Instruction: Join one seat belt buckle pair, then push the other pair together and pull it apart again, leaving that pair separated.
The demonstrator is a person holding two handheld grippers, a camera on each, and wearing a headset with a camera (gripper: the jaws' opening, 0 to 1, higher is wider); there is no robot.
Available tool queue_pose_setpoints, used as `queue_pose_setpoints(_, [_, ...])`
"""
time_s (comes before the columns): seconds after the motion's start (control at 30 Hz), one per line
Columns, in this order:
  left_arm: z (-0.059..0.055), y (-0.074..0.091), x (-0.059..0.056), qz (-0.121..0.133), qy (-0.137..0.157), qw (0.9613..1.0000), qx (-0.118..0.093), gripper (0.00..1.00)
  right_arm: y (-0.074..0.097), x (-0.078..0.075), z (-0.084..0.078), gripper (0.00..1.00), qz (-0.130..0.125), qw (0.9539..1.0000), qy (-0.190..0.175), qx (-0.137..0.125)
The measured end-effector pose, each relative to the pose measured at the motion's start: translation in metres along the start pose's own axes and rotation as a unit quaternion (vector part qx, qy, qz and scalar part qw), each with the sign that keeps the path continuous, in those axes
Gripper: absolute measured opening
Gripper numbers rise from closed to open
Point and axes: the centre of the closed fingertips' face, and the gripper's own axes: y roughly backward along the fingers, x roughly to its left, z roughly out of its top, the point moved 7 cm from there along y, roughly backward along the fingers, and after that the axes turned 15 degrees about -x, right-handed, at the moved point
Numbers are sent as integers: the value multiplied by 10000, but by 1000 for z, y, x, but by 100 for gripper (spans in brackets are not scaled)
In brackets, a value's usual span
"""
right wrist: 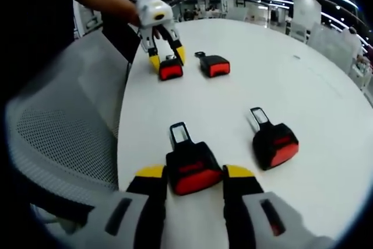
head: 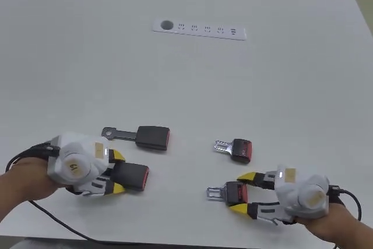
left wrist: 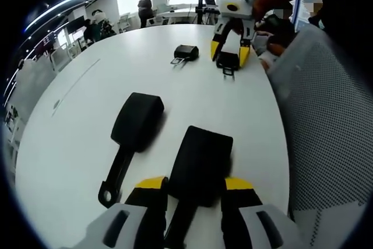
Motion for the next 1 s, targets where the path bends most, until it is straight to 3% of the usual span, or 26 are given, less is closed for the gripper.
queue_pose_setpoints(0.53, [0,-1,0,28,18,10000,66,36,0,-1,-1,37,-144,9998,-71,-134])
queue_pose_setpoints(1.0, [-1,0,1,12,42,10000,-32,36,-15,-1,7,36,-231,9991,-99,-347])
